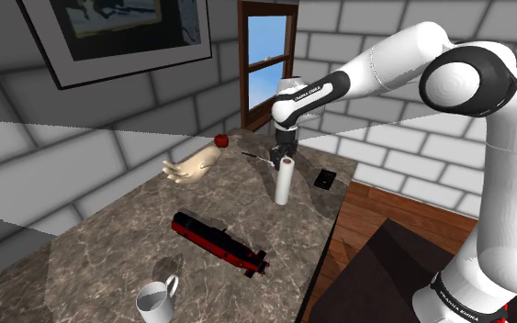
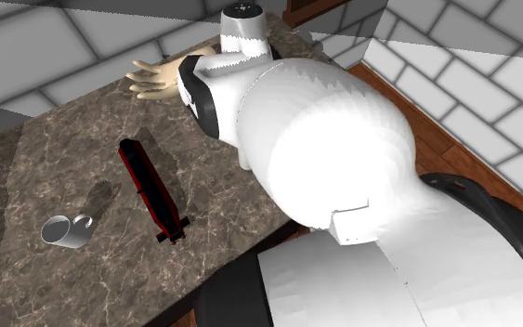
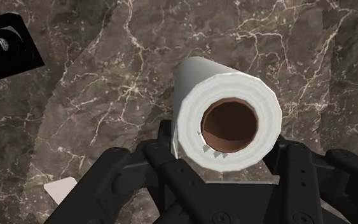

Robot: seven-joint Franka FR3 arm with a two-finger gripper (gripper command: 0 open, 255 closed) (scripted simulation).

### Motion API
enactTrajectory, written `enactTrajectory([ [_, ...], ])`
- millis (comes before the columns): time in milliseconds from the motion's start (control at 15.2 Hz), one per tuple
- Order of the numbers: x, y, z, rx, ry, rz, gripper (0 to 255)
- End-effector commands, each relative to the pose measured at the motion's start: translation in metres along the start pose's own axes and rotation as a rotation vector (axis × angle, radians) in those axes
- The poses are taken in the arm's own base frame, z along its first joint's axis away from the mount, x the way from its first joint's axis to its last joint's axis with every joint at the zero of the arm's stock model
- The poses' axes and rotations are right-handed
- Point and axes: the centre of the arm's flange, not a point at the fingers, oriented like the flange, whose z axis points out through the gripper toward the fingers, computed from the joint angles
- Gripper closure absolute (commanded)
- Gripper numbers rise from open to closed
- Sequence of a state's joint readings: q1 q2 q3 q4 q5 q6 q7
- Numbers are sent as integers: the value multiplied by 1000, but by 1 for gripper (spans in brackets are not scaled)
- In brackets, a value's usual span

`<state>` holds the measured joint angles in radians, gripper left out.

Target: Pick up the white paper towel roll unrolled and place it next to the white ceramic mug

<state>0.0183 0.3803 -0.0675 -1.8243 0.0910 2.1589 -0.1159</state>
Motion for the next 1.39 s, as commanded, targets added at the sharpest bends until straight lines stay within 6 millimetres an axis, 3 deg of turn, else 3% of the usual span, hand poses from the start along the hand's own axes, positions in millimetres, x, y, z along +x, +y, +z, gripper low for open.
enactTrajectory([
  [0, -1, -1, -11, 0, 0, 0, 255],
  [1320, -5, -7, -116, 0, 0, 0, 255],
])
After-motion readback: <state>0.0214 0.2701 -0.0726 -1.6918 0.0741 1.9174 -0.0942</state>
